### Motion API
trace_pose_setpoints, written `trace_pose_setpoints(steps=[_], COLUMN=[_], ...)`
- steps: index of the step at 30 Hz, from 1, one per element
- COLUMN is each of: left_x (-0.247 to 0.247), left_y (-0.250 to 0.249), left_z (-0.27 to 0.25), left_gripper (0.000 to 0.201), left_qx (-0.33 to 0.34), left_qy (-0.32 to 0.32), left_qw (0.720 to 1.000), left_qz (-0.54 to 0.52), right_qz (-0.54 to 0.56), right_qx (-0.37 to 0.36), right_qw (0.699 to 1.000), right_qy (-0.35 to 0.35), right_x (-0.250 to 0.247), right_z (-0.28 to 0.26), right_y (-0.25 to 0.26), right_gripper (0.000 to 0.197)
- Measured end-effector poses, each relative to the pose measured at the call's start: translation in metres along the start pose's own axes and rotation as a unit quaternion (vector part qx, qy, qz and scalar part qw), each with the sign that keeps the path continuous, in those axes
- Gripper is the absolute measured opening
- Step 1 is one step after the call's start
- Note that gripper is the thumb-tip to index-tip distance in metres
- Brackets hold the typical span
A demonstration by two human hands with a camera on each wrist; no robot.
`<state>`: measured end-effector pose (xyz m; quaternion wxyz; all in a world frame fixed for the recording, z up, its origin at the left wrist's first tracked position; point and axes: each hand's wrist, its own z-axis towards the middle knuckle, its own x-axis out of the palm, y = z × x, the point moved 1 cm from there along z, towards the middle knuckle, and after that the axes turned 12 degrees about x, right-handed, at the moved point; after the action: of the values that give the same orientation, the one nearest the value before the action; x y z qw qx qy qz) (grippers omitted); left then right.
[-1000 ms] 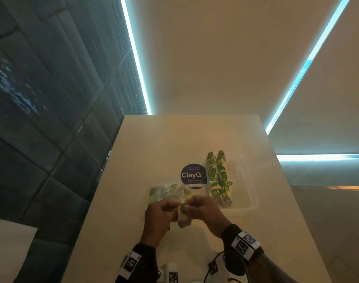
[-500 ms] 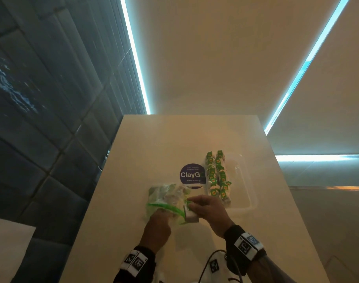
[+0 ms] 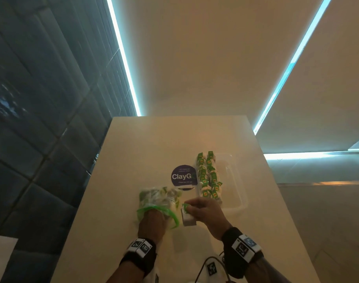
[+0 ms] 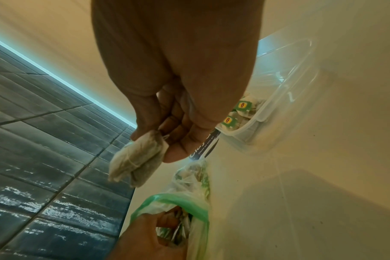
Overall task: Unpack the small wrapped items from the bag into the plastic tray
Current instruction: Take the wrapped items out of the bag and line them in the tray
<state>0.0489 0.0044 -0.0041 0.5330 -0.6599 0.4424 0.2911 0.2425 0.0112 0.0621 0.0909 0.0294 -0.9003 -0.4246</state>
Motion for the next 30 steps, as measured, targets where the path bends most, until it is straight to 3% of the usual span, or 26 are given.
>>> trace_pose_setpoints(steps=[8, 13, 18, 30], left_x=[-0.004, -0.008, -0.001, -0.012], left_y=[0.010, 0.009, 0.014, 0.017], left_z=[0.004, -0.001, -0.005, -0.004], left_gripper=[0.025, 0.021, 0.032, 0.027], left_qx=[-0.041, -0.026, -0.034, -0.037], left_qy=[-0.006, -0.044, -0.030, -0.020], left_qw=[0.999, 0.999, 0.999, 0.997], left_qz=[0.007, 0.012, 0.024, 0.064], right_qz=[0.002, 0.009, -0.010, -0.003], right_qx=[0.003, 0.006, 0.009, 0.002], right_qw=[1.000, 1.000, 1.000, 1.000], right_qy=[-0.003, 0.001, 0.005, -0.005], right_x=[0.002, 0.005, 0.010, 0.007], right_z=[0.001, 0.004, 0.006, 0.002], right_y=[0.001, 0.000, -0.004, -0.002], right_gripper=[0.017, 0.018, 0.019, 0.017])
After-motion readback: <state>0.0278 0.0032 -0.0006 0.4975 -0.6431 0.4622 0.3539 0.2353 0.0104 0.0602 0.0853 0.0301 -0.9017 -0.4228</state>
